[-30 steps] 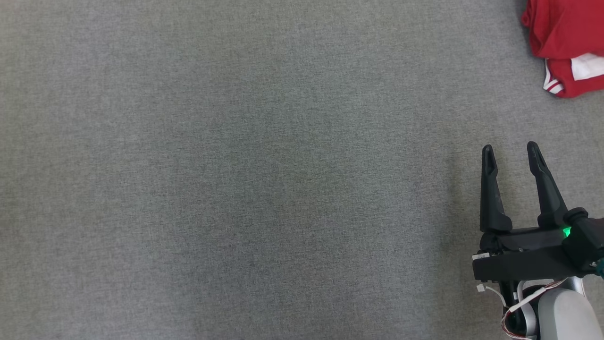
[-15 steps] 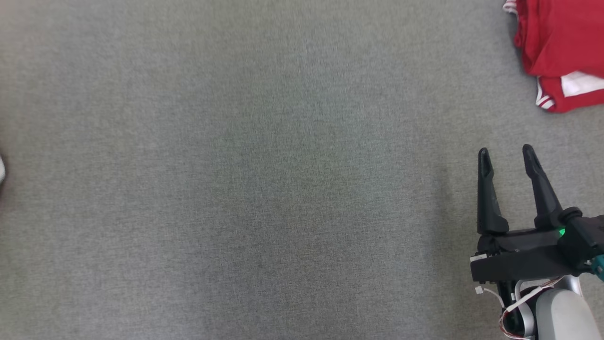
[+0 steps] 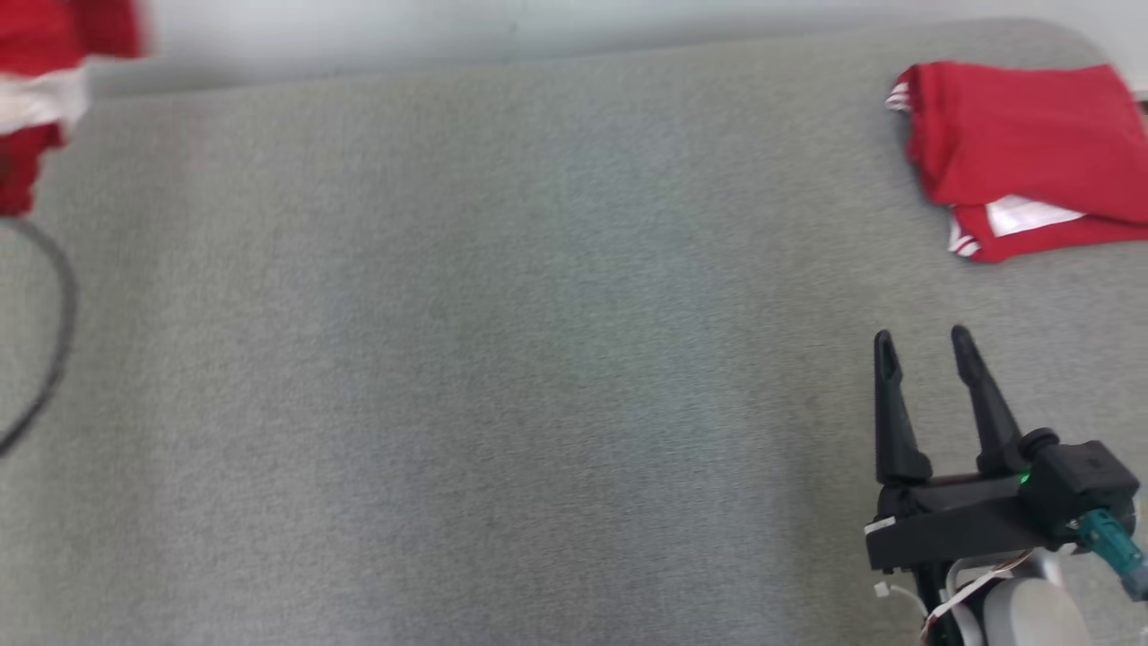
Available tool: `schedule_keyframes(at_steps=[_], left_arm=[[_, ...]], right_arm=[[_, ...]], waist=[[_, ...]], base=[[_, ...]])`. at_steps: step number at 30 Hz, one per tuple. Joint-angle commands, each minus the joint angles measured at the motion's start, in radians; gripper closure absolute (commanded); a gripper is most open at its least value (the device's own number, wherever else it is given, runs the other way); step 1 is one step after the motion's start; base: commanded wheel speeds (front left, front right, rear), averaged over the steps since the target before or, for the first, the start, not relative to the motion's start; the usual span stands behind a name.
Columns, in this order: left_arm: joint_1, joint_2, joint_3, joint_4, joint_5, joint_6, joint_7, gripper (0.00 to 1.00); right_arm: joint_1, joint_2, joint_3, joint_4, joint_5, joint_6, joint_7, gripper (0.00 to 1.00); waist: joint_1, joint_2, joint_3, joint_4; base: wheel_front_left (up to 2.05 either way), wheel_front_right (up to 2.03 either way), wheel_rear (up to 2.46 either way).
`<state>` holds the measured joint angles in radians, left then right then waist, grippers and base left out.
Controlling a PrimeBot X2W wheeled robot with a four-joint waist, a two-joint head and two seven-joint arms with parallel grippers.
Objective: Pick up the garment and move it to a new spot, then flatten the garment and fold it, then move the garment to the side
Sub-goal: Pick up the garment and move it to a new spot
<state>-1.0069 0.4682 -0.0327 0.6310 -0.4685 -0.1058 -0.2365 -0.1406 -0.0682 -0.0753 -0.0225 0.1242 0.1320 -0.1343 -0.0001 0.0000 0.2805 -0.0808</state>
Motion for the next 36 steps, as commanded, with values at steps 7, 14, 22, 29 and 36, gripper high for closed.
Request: schedule_keyframes(at_steps=[7,14,22,29,36], left_arm=[[0.081,-0.102,-0.100,-0.336,0.022,0.036,0.122,1.00],[0.197,-0.193,-0.208,-0.520,0.004,0.063,0.234,1.00],[0.390,-0.264,-0.298,-0.503,-0.017,0.078,0.241,1.00],[0.530,-0.283,-0.383,-0.296,0.005,0.050,0.199,1.00],[0.505,-0.309,-0.408,-0.173,0.025,0.040,0.089,0.00]], right_arm=[[0.019,0.016,0.026,0.058,0.021,-0.002,-0.036,0.00],[0.016,0.019,0.050,0.108,0.038,-0.002,-0.061,0.00],[-0.001,0.019,0.069,0.147,0.063,-0.002,-0.086,0.00],[-0.016,0.020,0.071,0.168,0.066,-0.002,-0.096,0.00],[-0.006,0.019,0.067,0.177,0.048,-0.002,-0.091,0.00]], waist=[[0.0001,0.0000,-0.073,-0.094],[0.0001,0.0000,-0.092,-0.157],[0.0001,0.0000,-0.081,-0.215],[0.0001,0.0000,-0.069,-0.234],[0.0001,0.0000,-0.116,-0.209]], base=[[0.00,0.00,0.00],[0.00,0.00,0.00],[0.00,0.00,0.00],[0.00,0.00,0.00],[0.00,0.00,0.00]])
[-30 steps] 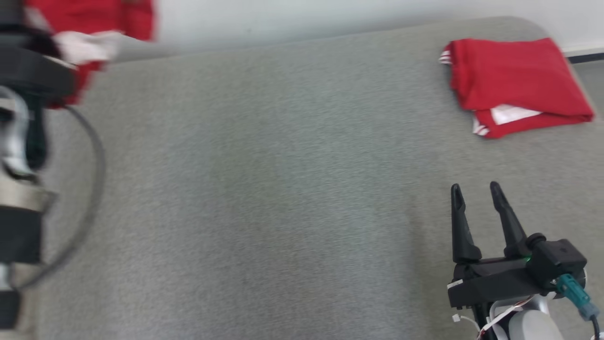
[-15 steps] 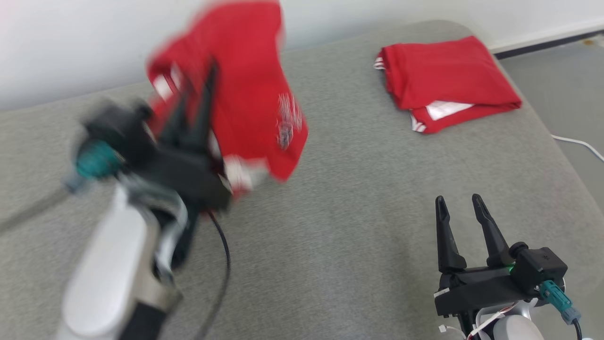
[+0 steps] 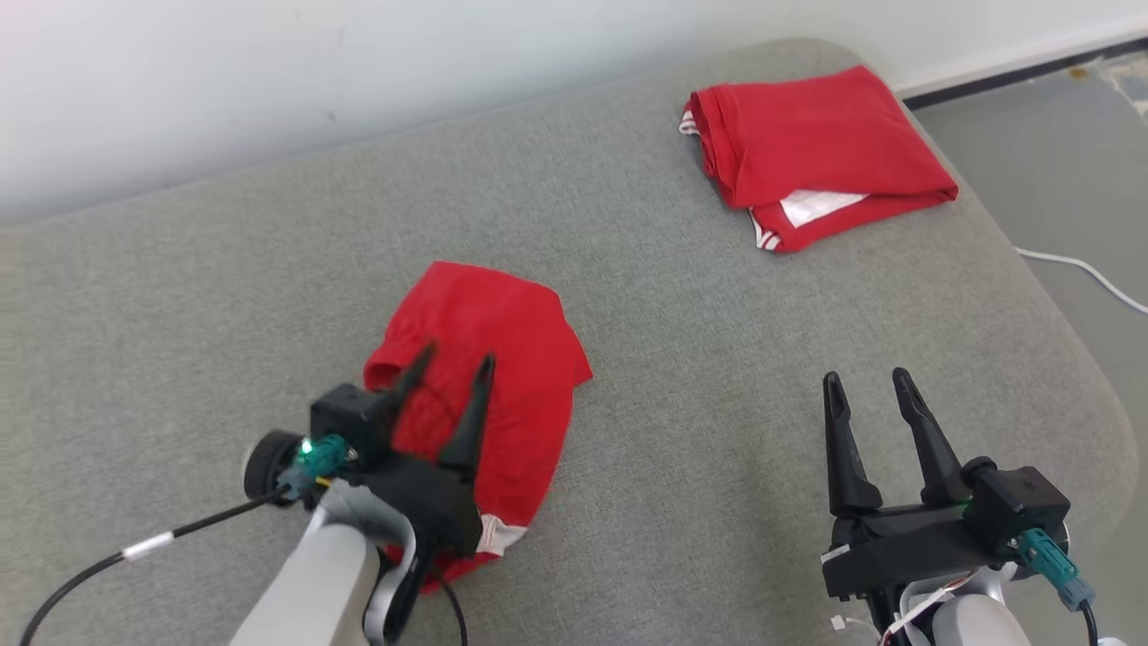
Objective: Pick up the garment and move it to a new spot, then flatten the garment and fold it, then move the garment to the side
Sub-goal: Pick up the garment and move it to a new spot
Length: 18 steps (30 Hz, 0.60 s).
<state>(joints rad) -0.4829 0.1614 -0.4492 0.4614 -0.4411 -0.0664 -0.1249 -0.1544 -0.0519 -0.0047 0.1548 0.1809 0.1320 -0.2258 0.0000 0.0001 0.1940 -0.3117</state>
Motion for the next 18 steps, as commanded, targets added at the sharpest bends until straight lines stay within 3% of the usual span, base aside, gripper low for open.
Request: schedule_keyframes(at_steps=[1,8,18], left_arm=[[-0.024,-0.001,0.016,-0.009,-0.002,0.004,-0.040,0.00],[-0.013,0.044,0.063,-0.098,0.000,0.040,-0.084,0.00],[0.142,0.174,0.225,-0.347,0.019,0.159,-0.131,0.00]], right_arm=[[0.015,0.003,-0.008,-0.002,-0.011,-0.002,0.003,0.00],[0.053,0.003,-0.039,-0.022,-0.032,-0.002,0.026,0.00],[0.093,0.003,-0.051,-0.064,-0.036,-0.002,0.058,0.00]], waist=[[0.0000,-0.0001,-0.041,0.030],[0.0000,-0.0001,-0.113,0.095],[0.0000,-0.0001,-0.177,0.198]], base=[[0.00,0.00,0.00],[0.00,0.00,0.00],[0.00,0.00,0.00]])
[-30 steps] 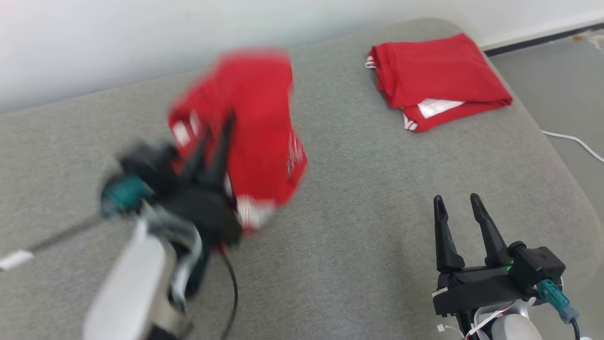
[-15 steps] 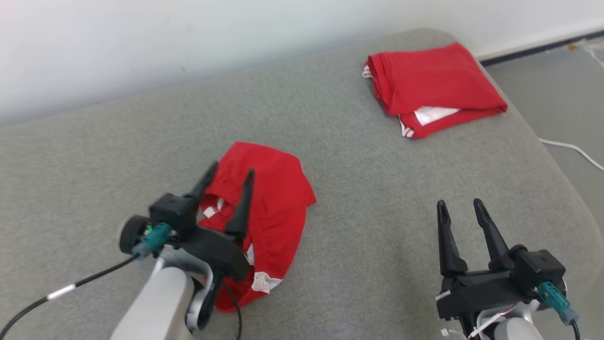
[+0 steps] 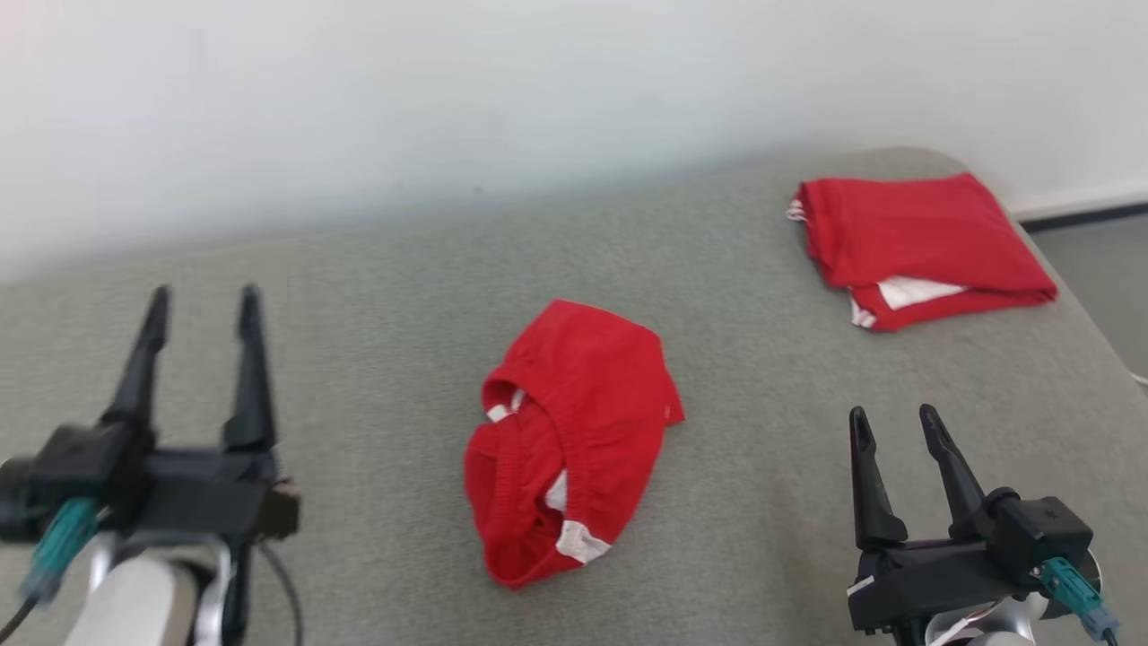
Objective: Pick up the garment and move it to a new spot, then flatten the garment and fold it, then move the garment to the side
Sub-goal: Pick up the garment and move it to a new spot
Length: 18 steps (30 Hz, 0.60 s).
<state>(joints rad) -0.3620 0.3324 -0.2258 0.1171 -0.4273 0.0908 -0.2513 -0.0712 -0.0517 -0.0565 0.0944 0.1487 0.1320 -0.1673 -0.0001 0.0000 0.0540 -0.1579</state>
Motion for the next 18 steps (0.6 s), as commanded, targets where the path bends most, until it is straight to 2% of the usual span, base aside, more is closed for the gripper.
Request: schedule_keyframes(at_steps=[1,8,14,18], left_arm=[[0.043,0.012,0.019,-0.023,0.008,0.010,-0.007,0.00],[0.202,0.033,0.118,-0.148,0.057,0.060,-0.014,0.00],[0.311,-0.013,0.201,-0.239,0.107,0.071,-0.014,0.00],[0.370,-0.047,0.252,-0.271,0.128,0.062,-0.014,0.00]], right_arm=[[0.013,0.003,0.001,-0.005,-0.004,-0.002,0.002,0.00],[0.025,0.003,0.005,-0.013,0.000,-0.002,0.014,0.00],[0.033,0.003,-0.001,-0.017,-0.005,-0.002,0.018,0.00],[0.036,0.002,-0.001,-0.017,-0.002,-0.002,0.023,0.00]], waist=[[0.0001,0.0000,-0.040,0.050],[0.0001,0.0000,-0.049,0.075],[0.0001,0.0000,-0.059,0.082],[0.0001,0.0000,-0.065,0.081]], base=[[0.00,0.00,0.00],[0.00,0.00,0.00],[0.00,0.00,0.00],[0.00,0.00,0.00]])
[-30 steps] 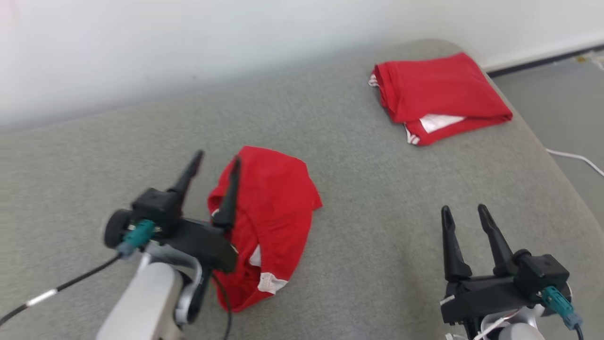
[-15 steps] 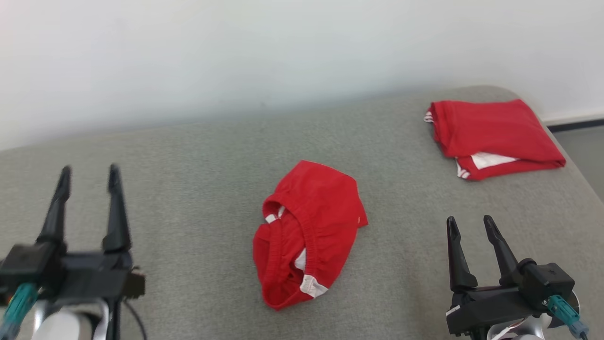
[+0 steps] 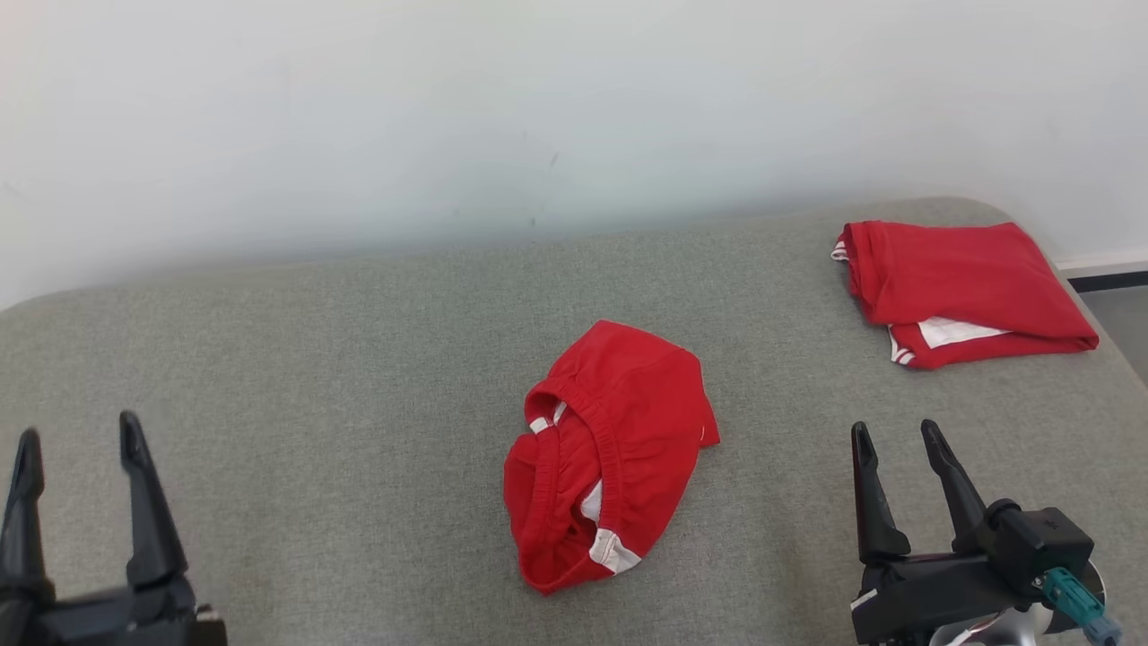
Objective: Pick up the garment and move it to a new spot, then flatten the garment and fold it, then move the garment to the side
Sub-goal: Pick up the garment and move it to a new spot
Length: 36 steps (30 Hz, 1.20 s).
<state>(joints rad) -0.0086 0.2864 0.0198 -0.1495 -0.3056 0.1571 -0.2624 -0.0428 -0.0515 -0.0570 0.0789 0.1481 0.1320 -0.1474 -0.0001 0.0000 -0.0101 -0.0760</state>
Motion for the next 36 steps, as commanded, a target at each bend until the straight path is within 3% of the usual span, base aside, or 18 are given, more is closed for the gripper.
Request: schedule_keyframes(at_steps=[1,14,24,36], left_arm=[[0.027,-0.010,0.016,-0.011,0.013,-0.007,-0.003,0.00],[0.118,-0.093,0.047,0.005,0.087,-0.062,-0.003,0.00],[0.142,-0.086,0.024,0.064,0.133,-0.129,-0.003,0.00],[0.130,-0.058,-0.027,0.131,0.190,-0.123,0.031,0.00]], right_arm=[[0.008,0.003,0.000,-0.001,0.000,-0.002,0.003,0.00],[0.021,0.002,-0.001,0.010,0.010,-0.002,0.007,0.00],[0.026,0.002,-0.006,0.009,0.008,-0.002,0.013,0.00],[0.038,0.002,-0.004,-0.008,-0.006,-0.002,0.032,0.00]], waist=[[0.0001,0.0000,-0.003,-0.002],[0.0001,0.0000,-0.018,0.005],[0.0001,0.0000,-0.024,0.016],[0.0001,0.0000,-0.028,0.023]], base=[[0.00,0.00,0.00],[0.00,0.00,0.00],[0.00,0.00,0.00],[0.00,0.00,0.00]])
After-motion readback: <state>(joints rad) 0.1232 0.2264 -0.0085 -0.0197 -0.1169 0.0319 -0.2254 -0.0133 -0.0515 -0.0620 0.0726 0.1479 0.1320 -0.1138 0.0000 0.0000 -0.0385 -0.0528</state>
